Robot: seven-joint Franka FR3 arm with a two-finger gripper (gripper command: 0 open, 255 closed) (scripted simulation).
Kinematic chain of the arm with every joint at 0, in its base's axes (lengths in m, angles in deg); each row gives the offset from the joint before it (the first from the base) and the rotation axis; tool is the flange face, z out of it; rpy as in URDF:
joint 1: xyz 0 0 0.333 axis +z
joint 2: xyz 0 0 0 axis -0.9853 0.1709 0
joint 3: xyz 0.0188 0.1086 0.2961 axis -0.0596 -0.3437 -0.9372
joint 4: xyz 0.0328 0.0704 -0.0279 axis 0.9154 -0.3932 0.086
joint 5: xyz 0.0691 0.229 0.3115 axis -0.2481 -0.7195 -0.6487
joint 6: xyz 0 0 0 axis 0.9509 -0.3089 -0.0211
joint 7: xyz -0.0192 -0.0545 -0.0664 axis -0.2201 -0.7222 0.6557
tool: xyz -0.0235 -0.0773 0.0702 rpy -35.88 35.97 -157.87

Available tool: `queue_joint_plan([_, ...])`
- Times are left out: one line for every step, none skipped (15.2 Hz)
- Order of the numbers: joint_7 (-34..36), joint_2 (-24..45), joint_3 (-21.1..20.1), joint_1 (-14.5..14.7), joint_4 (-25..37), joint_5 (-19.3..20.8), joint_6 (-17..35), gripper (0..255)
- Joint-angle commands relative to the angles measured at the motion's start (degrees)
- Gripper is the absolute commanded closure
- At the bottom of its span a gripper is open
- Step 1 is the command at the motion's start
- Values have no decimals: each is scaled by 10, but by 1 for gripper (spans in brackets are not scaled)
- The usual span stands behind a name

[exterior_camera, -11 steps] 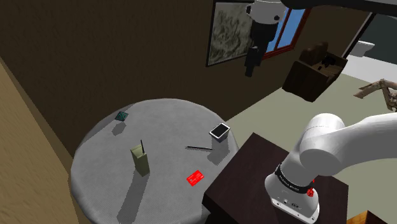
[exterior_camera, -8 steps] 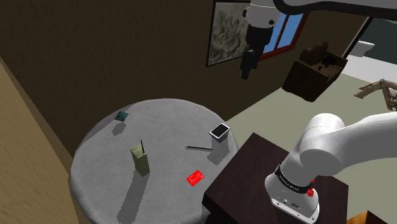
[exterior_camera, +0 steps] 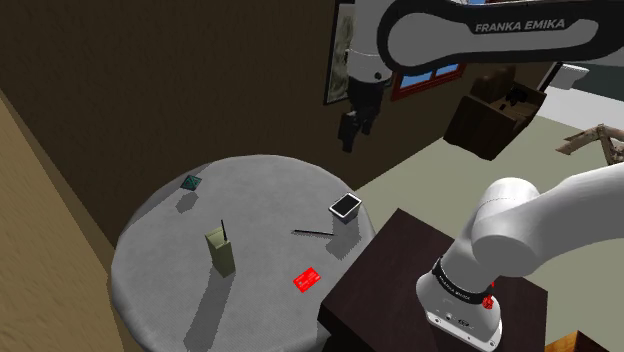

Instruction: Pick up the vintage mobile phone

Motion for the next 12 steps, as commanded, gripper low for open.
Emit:
queue_joint_plan([23, 26, -15, 3, -8, -8, 37, 0])
queue_joint_plan([34, 40, -23, 5, -11, -11, 54, 0])
queue_joint_plan([44, 55, -30, 6, -12, -13, 71, 0])
queue_joint_plan([55, 71, -37, 7, -13, -16, 88, 0])
queue_joint_plan([66, 87, -44, 8, -13, -17, 105, 0])
queue_joint_plan([77, 104, -51, 8, -12, -18, 122, 0])
queue_joint_plan([88, 121, -59, 9, -10, -19, 138, 0])
queue_joint_plan([99, 139, -66, 9, -7, -18, 154, 0])
queue_joint_plan([110, 158, -73, 9, -4, -17, 170, 0])
queue_joint_plan([122, 177, -80, 9, 1, -15, 186, 0])
queue_joint_plan([134, 197, -86, 9, 6, -13, 201, 0])
queue_joint_plan([146, 217, -93, 9, 12, -9, 215, 0])
